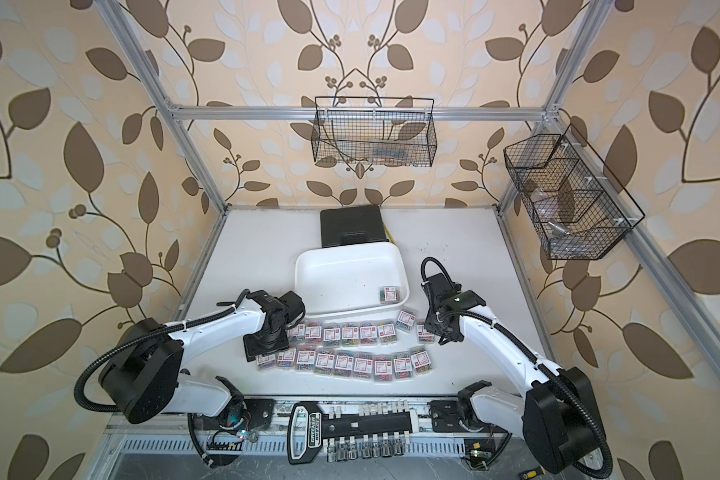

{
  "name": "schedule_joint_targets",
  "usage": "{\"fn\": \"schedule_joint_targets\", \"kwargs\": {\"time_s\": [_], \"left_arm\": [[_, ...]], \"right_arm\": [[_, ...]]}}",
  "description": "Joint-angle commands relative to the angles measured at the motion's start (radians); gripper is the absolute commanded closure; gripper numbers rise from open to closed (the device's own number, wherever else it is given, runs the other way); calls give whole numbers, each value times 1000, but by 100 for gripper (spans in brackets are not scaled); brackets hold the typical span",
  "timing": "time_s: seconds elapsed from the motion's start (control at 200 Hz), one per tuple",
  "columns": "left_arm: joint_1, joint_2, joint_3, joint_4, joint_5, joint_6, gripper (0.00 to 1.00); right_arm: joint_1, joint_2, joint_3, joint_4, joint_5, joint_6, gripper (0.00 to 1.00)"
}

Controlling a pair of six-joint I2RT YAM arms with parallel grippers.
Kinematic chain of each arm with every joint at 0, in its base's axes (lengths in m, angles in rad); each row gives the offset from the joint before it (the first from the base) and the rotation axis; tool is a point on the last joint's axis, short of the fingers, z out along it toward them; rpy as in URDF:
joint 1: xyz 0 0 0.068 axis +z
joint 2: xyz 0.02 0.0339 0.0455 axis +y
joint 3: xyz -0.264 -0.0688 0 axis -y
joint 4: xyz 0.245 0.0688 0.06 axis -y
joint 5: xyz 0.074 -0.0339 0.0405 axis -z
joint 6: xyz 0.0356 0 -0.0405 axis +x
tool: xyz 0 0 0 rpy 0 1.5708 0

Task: Take the paper clips out of the storage box
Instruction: Place the boxed paper clips at the center of the board.

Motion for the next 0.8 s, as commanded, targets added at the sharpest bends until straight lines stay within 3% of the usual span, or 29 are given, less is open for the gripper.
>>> {"fn": "schedule_joint_targets", "kwargs": {"time_s": [0.0,0.13,0.415,0.685,0.795], "left_arm": [[7,-55,18,-21,-3,-4,22],[8,-53,60,-67,-15,-20,19],[66,-85,114,-156,-58,-90,32],[114,-162,3,-128,-15,-203,60],[133,-188,-17,-186,-70,-266,66]], "right_arm": [[0,17,17,-3,1,4,58],[6,36,26,6,-3,4,58],[11,54,40,3,0,-8,59],[11,62,48,-1,3,-18,59],[11,59,45,-1,2,-17,59]]}}
